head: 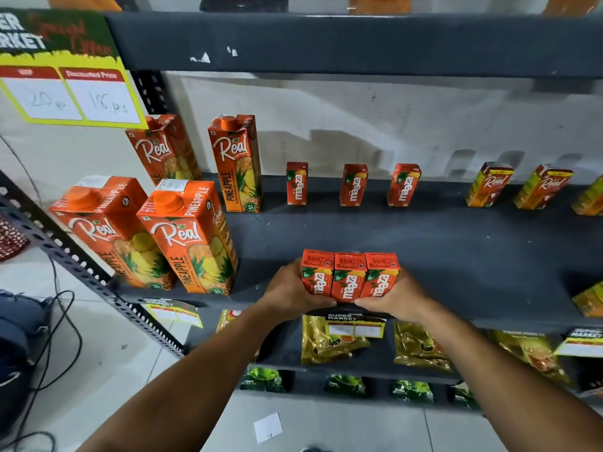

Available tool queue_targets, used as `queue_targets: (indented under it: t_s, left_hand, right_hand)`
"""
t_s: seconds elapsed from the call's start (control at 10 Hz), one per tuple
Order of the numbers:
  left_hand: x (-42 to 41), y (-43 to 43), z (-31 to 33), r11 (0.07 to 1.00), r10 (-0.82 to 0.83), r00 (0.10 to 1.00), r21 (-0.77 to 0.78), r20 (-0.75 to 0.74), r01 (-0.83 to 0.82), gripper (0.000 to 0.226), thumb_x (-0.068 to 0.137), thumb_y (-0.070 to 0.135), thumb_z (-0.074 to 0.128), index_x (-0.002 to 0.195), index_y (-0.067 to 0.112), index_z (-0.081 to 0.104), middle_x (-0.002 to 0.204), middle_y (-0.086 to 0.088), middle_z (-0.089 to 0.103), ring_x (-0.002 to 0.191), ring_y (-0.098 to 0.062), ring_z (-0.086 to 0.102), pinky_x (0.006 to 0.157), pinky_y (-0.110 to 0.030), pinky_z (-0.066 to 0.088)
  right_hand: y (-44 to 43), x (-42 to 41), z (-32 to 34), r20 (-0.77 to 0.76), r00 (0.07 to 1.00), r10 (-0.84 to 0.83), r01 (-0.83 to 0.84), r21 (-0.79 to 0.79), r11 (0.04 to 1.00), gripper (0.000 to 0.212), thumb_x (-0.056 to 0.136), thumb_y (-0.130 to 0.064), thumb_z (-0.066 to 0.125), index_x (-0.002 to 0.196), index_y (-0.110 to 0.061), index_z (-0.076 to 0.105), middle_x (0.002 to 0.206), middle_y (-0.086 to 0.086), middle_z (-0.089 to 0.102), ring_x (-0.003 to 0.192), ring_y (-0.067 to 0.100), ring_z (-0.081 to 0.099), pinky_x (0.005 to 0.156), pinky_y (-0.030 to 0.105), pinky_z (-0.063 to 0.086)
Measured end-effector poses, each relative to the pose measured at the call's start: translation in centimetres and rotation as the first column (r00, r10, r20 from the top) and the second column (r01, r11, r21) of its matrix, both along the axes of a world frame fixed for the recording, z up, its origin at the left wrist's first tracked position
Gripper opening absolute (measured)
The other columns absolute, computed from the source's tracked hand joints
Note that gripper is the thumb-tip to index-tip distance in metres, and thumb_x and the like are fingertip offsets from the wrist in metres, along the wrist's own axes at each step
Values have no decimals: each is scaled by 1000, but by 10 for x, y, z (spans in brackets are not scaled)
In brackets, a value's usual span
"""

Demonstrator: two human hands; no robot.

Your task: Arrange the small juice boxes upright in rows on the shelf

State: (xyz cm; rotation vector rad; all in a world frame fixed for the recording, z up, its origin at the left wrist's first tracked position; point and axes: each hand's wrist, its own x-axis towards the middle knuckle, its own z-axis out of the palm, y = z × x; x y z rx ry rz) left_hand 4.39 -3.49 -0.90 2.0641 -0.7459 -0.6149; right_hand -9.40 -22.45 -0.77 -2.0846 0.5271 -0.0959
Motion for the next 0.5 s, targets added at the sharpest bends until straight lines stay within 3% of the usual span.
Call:
queue_targets:
  t_s: [0.2,0.3,0.4,0.5]
  left_hand:
    - [-1,1,3,1000,1,1000,1,-15,-1,71,42,37,94,103,33,58,94,12,71,89,-5,66,87,-38,54]
    - [-1,2,1,999,-23,1000,-25,-12,23,82,41,36,95,110,37,51,99,13,69,95,-6,65,87,-34,53]
    - [-2,6,3,991,-77,996,-111,-37,73,105,40,34,96,125,45,36,110,12,66,103,-7,63,90,-32,51]
    - [-14,18,6,958,-102,993,-262,65,116,114,56,42,91,137,53,11,130,7,57,118,-10,56,97,-31,47]
  right_hand:
    - [-1,0,0,-18,1000,-10,10,-8,1000,57,46,-25,93,78,-60,61,72,-35,67,72,-10,64,67,25,53]
    - [1,1,1,7,1000,23,-22,-7,1000,68,40,-34,92,90,-65,57,82,-29,70,78,-9,65,79,37,58]
    - [-2,-6,5,61,997,57,-60,48,997,111,35,-36,93,119,-74,31,115,-26,62,98,-8,62,86,31,55]
    - [-5,-36,5,224,975,5,-30,112,993,139,43,-38,94,134,-64,-8,148,-15,26,131,4,40,104,33,39]
